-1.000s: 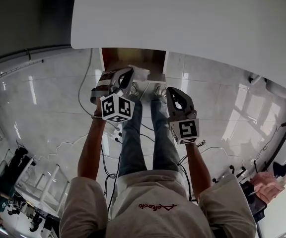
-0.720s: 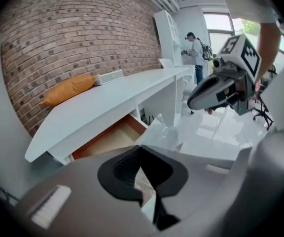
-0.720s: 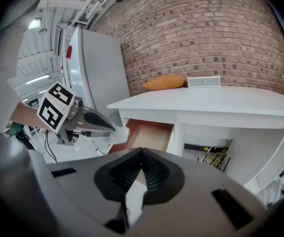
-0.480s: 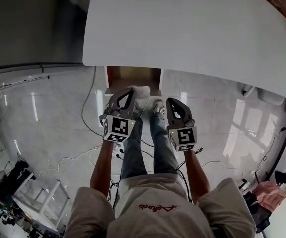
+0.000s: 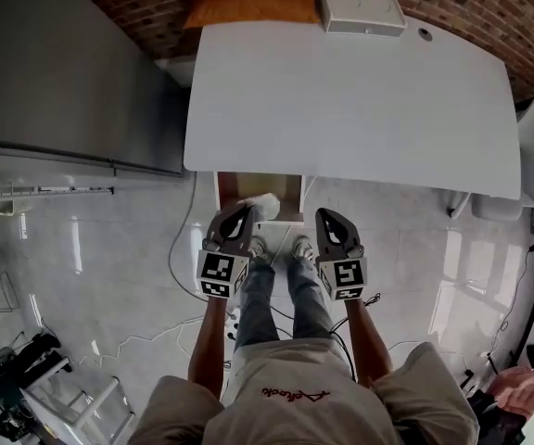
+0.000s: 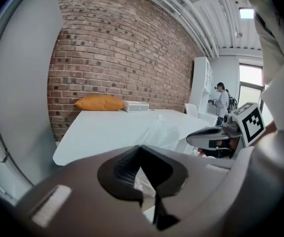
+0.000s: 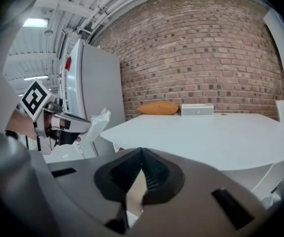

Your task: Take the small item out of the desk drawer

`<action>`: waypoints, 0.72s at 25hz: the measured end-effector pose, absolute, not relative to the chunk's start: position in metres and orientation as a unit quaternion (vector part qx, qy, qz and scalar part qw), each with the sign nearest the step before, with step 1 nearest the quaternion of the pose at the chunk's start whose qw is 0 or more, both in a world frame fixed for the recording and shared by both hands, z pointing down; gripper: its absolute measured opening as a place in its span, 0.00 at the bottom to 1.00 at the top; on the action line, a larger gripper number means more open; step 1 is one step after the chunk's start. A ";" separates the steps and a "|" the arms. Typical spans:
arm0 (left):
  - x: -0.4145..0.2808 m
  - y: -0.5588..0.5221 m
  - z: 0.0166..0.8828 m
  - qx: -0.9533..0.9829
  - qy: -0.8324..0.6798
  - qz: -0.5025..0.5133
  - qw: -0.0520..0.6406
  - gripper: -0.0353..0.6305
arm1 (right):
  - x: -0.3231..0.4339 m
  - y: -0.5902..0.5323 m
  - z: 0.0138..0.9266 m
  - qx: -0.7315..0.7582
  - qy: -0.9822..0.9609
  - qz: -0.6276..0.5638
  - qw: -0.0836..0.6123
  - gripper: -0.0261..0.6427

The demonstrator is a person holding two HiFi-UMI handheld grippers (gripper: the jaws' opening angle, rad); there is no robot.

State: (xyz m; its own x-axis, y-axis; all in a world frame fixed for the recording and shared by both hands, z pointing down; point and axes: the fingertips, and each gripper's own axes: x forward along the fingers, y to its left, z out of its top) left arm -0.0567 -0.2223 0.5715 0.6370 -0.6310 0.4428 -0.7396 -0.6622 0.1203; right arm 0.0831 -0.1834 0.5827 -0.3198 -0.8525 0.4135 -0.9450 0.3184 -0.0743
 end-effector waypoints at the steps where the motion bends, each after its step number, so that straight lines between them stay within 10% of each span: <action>1: -0.057 -0.220 0.564 0.893 -0.384 0.182 0.149 0.07 | 0.084 -0.183 0.574 0.565 -0.797 0.150 0.150 0.06; 18: -0.069 -0.253 0.422 0.901 -0.408 0.120 0.088 0.07 | 0.100 -0.215 0.428 0.602 -0.791 0.052 0.098 0.06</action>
